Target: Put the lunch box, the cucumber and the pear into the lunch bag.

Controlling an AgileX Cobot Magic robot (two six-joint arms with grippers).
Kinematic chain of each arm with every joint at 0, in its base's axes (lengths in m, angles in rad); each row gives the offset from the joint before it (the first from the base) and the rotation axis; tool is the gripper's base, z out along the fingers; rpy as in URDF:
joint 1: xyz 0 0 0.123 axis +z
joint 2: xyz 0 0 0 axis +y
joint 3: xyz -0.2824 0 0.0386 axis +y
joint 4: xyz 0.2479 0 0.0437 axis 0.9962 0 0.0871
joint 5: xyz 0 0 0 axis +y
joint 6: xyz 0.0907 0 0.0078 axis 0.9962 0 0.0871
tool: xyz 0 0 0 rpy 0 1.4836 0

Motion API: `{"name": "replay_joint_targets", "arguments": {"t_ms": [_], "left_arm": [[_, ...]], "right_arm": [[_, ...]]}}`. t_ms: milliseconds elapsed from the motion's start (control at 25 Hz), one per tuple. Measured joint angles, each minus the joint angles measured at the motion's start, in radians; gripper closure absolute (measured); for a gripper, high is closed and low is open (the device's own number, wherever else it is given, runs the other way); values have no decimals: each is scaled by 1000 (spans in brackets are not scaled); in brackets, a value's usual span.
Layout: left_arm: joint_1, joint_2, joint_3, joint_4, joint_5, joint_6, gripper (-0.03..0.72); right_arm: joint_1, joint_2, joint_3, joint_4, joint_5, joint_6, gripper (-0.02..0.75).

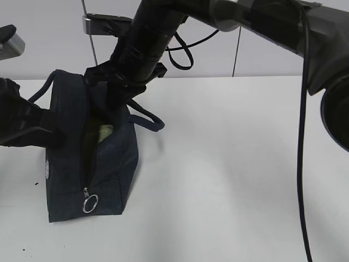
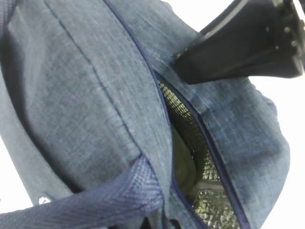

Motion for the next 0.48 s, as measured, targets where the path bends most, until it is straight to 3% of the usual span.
{"name": "replay_joint_targets", "arguments": {"t_ms": [240, 480], "left_arm": [[0, 25, -27, 0, 28, 0, 704], [0, 83, -139, 1, 93, 0, 704]], "right_arm": [[0, -53, 55, -37, -2, 0, 730], [-25, -274, 360, -61, -138, 1, 731]]}}
